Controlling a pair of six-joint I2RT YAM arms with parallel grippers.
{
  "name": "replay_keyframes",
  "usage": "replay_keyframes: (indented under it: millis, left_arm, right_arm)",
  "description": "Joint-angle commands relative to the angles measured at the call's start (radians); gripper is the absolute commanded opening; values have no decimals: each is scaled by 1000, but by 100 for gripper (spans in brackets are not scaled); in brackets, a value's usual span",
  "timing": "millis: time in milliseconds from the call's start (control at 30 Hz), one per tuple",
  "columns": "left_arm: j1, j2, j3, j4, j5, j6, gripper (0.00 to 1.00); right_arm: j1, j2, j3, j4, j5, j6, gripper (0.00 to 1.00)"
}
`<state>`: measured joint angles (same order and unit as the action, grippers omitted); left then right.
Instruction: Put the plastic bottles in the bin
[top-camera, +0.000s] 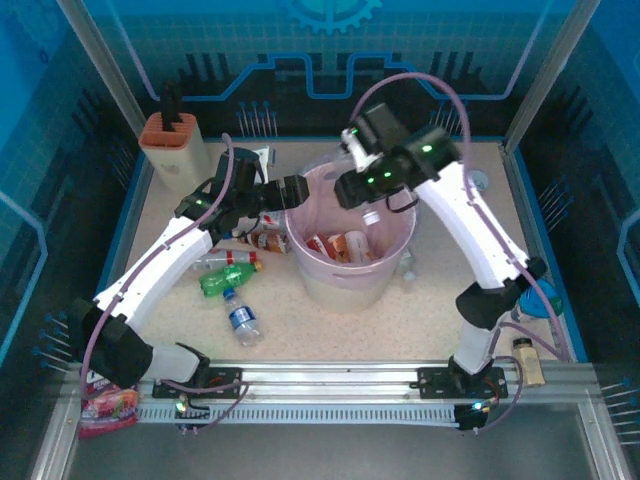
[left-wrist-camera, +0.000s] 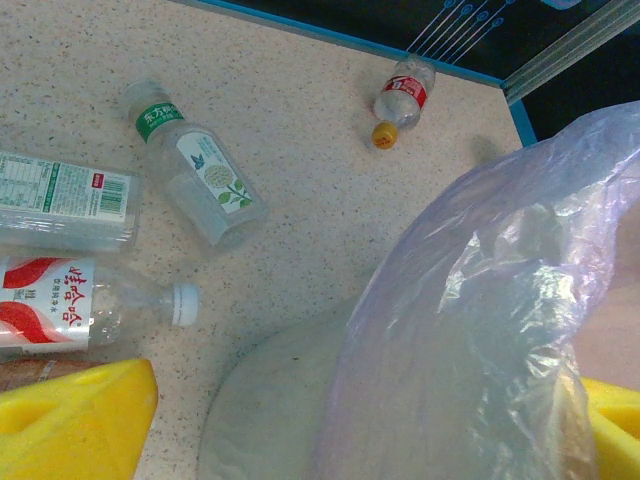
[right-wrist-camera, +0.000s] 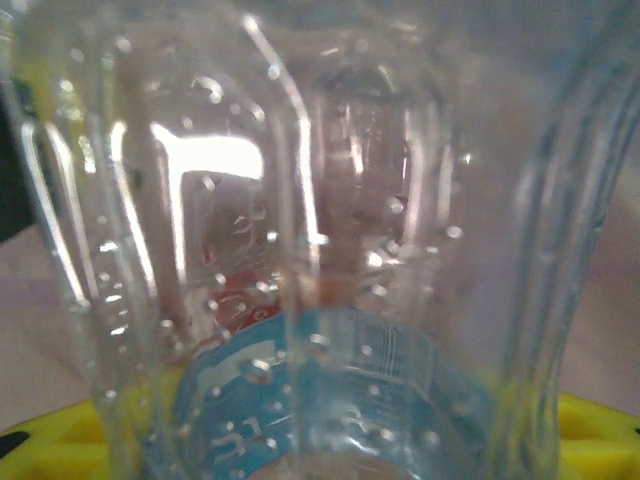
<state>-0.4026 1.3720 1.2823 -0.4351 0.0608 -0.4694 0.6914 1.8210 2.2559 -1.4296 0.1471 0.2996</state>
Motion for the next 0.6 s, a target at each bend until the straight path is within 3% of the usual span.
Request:
replay_keyframes:
  millis: [0, 300, 567]
  left_arm:
    - [5, 13, 9, 3, -3, 0, 89]
    - [6, 15, 9, -8, -12, 4, 89]
    - [6, 15, 10, -11, -22, 6, 89]
  right_arm:
    - [43, 17, -62, -15, 25, 36, 56]
    - [71, 35, -398, 187, -88, 82, 63]
    - [77, 37, -456, 215, -116, 74, 89]
